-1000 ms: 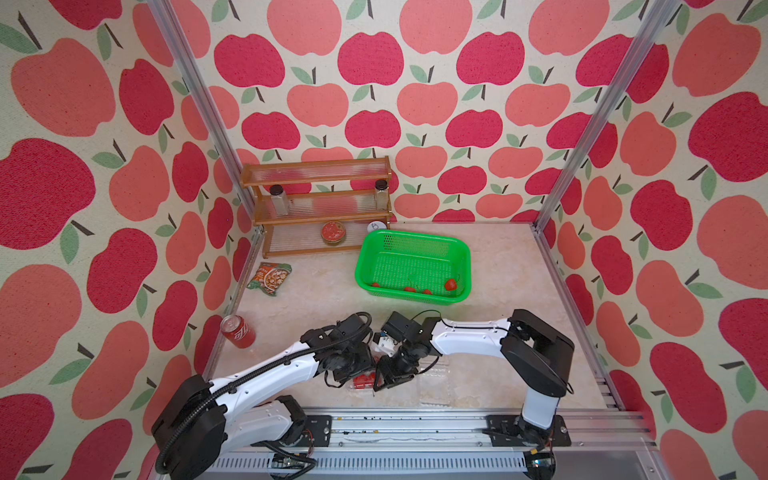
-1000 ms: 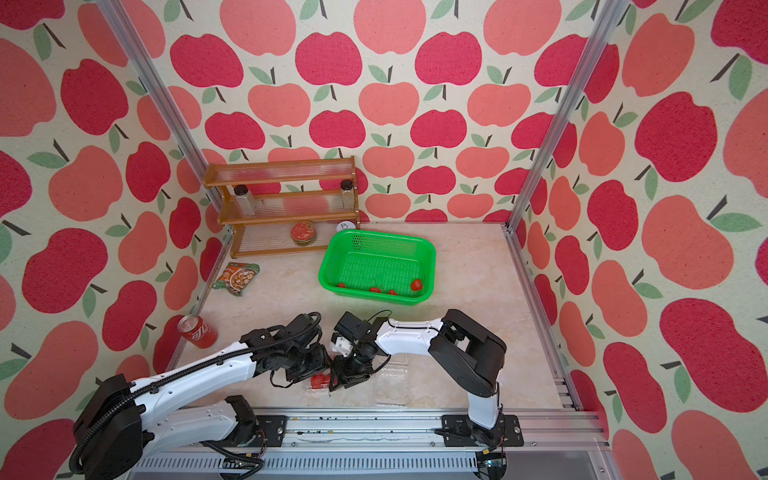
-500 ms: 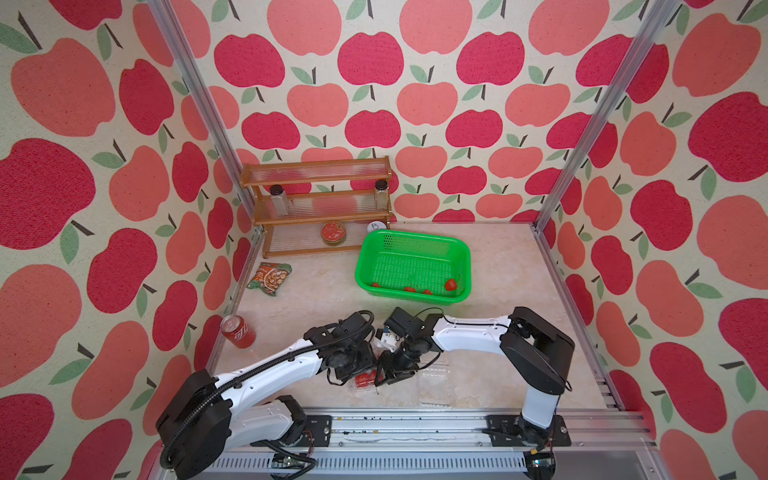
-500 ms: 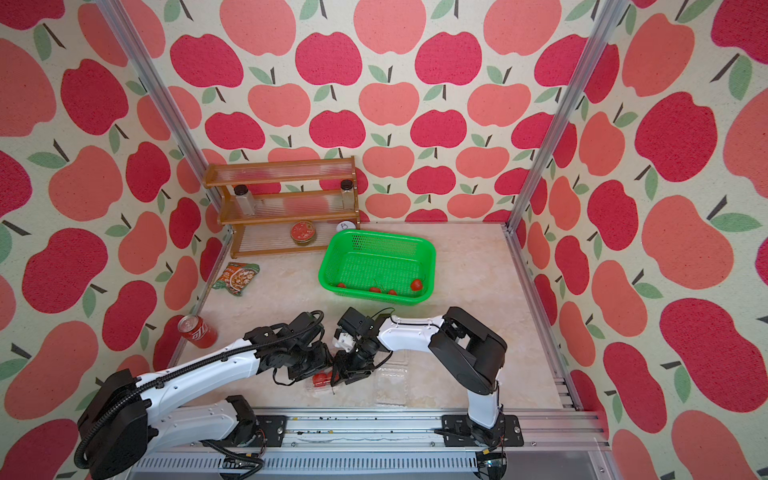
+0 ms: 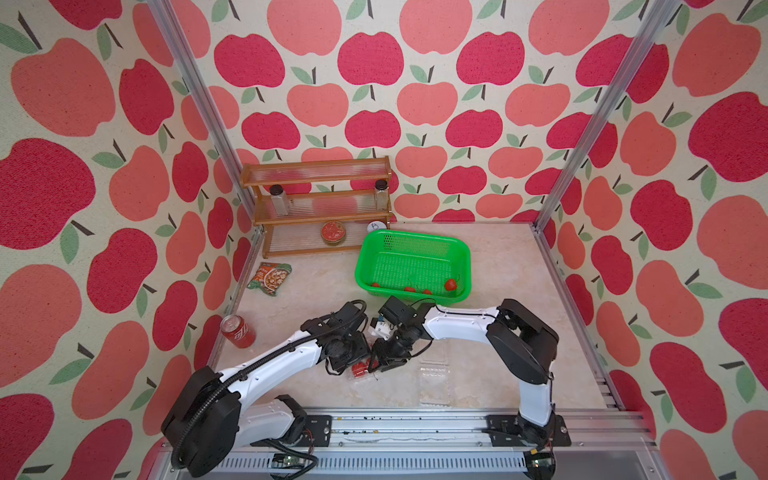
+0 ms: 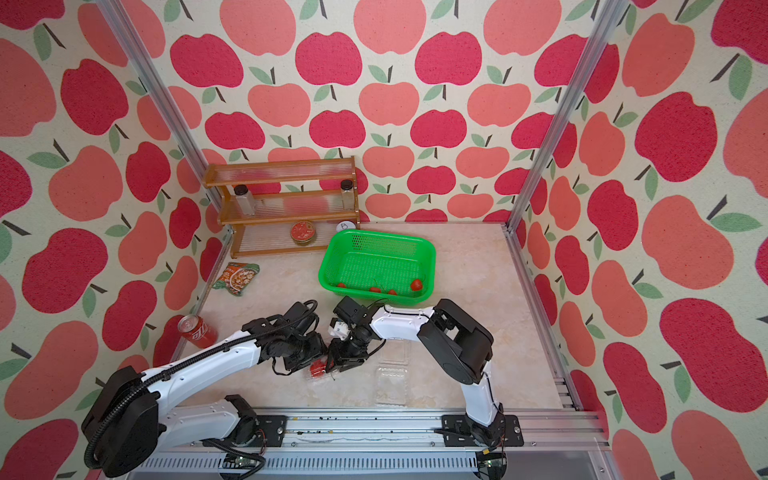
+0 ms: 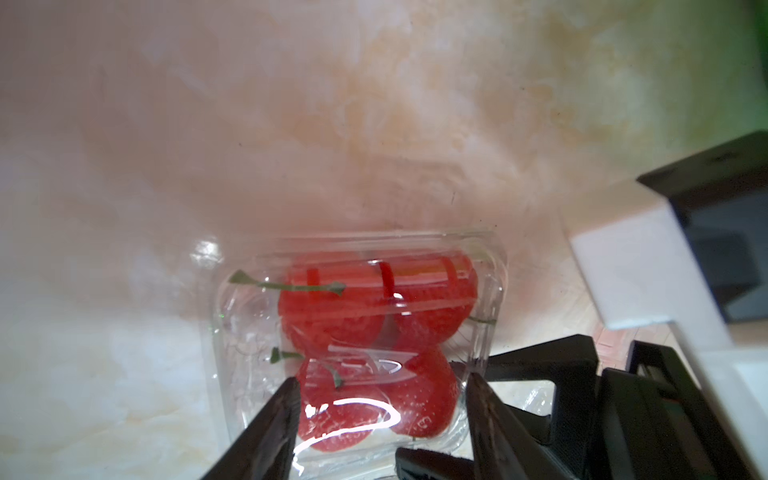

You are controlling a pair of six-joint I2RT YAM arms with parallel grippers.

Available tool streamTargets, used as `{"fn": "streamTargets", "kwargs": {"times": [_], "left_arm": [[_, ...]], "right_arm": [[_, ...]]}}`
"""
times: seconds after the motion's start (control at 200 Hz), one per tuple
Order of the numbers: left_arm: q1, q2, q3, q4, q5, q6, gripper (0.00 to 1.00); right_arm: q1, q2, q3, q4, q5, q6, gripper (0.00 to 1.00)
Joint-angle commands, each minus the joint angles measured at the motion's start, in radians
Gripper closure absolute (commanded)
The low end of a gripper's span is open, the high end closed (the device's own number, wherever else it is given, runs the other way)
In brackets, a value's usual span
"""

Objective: Pack strawberries into containers
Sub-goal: Close the packing box at the center of the board.

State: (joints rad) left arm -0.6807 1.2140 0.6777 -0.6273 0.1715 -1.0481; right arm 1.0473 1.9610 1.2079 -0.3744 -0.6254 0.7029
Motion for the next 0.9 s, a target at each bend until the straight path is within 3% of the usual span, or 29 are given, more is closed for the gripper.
{"fn": "streamTargets", "kwargs": {"times": [0.0, 0.285, 0.89], "left_arm": [[0.001, 0.049, 0.013, -0.04, -0.004, 0.045, 0.38], [-0.029, 0.124, 0.072, -0.064, 0.001, 0.071, 0.38], [-0.036, 0.093, 0.069, -0.078, -0.011, 0.054, 0.38]], "right_arm": [[-0.013, 0.031, 0.047, 0.044, 0.026, -0.029, 0.51], [-0.042, -0.047, -0.044, 0.059, 0.035, -0.026, 0.49], [-0.084, -0.034, -0.178, 0.211, -0.034, 0.091, 0.52]]}}
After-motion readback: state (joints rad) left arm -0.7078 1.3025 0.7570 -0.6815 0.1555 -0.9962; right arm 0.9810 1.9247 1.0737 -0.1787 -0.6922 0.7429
